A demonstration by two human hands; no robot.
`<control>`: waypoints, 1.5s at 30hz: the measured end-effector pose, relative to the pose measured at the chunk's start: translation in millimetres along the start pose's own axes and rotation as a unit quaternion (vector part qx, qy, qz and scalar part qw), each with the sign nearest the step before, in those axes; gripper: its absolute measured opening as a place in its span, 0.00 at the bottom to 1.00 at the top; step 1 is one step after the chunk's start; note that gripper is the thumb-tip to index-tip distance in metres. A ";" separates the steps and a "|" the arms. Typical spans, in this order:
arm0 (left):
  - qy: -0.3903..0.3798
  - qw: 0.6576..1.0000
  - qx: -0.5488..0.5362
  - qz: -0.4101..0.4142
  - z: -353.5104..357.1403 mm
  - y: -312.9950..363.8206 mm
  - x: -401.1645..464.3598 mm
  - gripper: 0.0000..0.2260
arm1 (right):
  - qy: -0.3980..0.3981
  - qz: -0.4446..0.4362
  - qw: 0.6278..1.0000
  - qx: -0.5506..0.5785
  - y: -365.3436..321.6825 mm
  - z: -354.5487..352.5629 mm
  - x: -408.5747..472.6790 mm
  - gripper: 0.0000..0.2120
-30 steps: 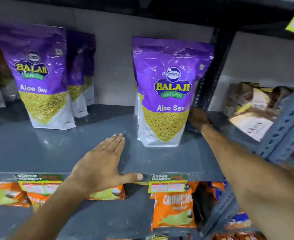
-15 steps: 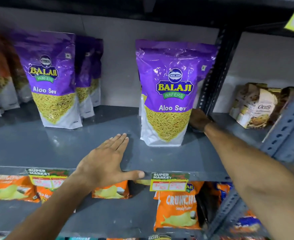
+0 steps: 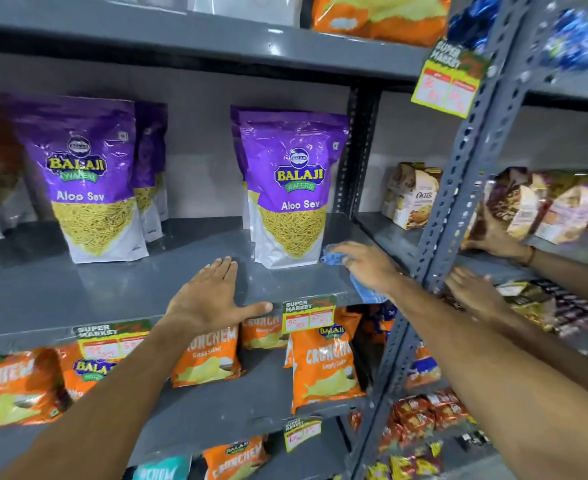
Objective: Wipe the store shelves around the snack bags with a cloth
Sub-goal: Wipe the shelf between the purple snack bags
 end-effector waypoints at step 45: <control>0.018 1.000 0.015 -0.008 9.4 -9.1 10.2 0.59 | -0.030 -0.002 0.996 -0.085 60.1 77.7 209.1 0.34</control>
Point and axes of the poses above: each hand's wrist, its own x-axis towards the middle knuckle, its own z-axis out of the palm, y = z × x, the point moved 4 cm from there along x, towards the middle knuckle, and after that the axes turned 9 degrees about y, right-handed, at the moved point
